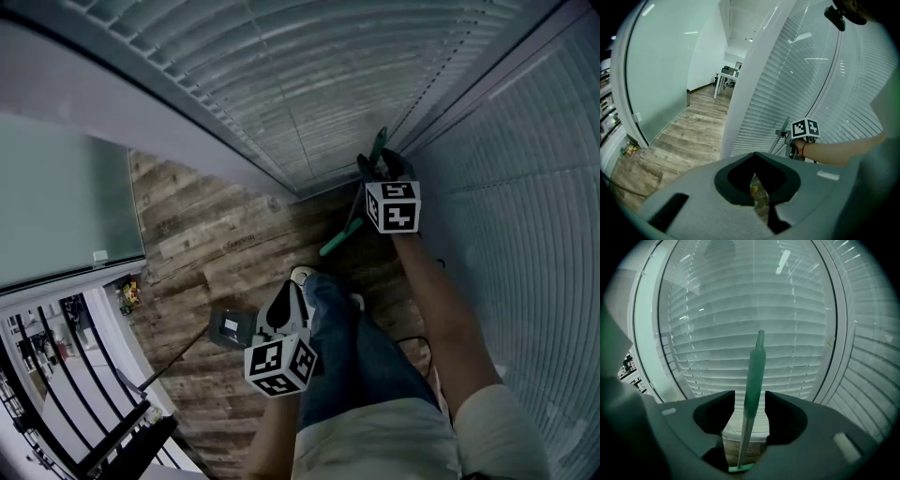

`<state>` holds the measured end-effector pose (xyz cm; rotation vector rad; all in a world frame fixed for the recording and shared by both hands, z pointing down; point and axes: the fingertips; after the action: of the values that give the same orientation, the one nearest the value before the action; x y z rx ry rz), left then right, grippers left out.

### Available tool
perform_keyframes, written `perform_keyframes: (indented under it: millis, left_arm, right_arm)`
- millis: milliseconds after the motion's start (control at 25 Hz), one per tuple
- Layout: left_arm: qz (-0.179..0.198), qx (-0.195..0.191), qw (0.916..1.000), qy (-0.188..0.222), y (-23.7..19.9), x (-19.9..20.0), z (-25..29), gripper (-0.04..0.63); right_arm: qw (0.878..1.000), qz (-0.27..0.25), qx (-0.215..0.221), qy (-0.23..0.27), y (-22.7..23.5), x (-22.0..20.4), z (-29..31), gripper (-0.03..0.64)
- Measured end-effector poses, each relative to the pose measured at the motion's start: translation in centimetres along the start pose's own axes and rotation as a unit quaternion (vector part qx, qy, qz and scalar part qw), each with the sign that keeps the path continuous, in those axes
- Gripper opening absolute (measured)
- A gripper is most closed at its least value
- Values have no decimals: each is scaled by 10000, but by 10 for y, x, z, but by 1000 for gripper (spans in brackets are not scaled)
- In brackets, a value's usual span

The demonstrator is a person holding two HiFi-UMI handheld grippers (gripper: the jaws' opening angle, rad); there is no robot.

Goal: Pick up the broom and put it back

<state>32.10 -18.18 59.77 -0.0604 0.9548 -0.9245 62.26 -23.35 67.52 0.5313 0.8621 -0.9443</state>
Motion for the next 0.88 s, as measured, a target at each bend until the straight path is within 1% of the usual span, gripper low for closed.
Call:
perform_keyframes:
  millis: [120, 440, 720, 880]
  left_arm:
    - [-3, 0, 10000, 17, 1, 0, 0, 8]
    - [4, -14, 10000, 60, 6, 2, -4, 8]
    - [-23, -26, 9998, 180, 12, 11, -18, 8]
    - [-16, -21, 9996, 279, 15, 18, -26, 8]
  right_arm:
    - [10000, 1, 8, 15, 0, 0, -2, 209]
    - [9999, 97, -72, 88, 3, 2, -20, 209]
    - [9999, 77, 5, 78, -8, 2, -55, 209]
    - [9998, 71, 77, 184, -18, 8, -77, 207]
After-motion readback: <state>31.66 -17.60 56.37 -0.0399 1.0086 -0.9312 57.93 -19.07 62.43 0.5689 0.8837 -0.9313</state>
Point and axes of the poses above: the fingertips, and each gripper's own axes: z forward along the fingers, y to its right, x out of its top, and after that the axes turned 5 degrees about -x, right-handed
